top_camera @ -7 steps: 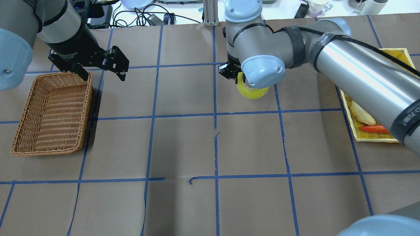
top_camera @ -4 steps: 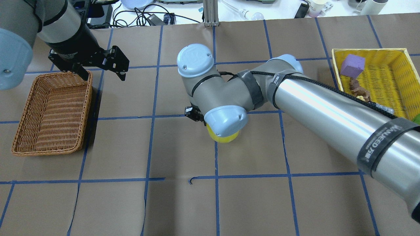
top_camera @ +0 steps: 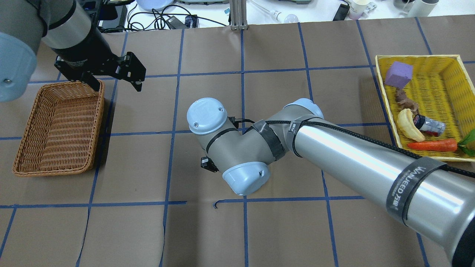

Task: Transfer tape with both arms
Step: 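Carry the tape roll to the table center and release it, then lower the left gripper onto the tape roll while the right arm withdraws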

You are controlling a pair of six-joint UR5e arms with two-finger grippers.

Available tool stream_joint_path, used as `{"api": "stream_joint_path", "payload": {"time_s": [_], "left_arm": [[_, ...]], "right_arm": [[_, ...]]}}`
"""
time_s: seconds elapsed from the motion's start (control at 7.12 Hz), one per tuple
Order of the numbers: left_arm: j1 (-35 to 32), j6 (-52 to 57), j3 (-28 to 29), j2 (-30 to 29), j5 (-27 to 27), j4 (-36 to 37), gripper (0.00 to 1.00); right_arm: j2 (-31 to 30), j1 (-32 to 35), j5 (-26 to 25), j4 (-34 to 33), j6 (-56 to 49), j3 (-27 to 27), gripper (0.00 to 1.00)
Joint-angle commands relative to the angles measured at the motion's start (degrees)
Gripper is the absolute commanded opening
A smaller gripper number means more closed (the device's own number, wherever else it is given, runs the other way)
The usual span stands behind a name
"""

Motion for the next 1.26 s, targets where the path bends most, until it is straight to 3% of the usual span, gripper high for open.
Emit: {"api": "stream_joint_path", "payload": {"time_s": [0.0, 0.28, 0.7, 0.98, 1.12], "left_arm": [[0.03, 0.12, 0.17, -0.02, 0.03, 0.25, 1.00], [0.73, -0.23, 0.79, -0.02, -0.06, 0.25, 1.00], [-0.14, -2.24, 0.09, -0.98, -0.15, 0.51, 1.00], [-6.08, -6.72, -2.62, -3.35, -3.22, 7.76, 1.00], [-10.04, -7.09, -4.90, -4.93, -2.87, 10.76, 1.00]], "right_arm": [[-0.39, -0.36, -1.56, 0.44, -2.57, -0.36, 1.00], [-3.19, -7.35, -2.52, 1.23, -10.45, -1.59, 1.00], [-10.39, -24.49, -2.18, 11.92, -32.50, -3.96, 1.00], [-14.01, -30.31, -1.74, 24.10, -37.74, -14.10, 1.00], [-14.19, -29.64, -1.13, 30.17, -37.40, -20.43, 1.00]]}}
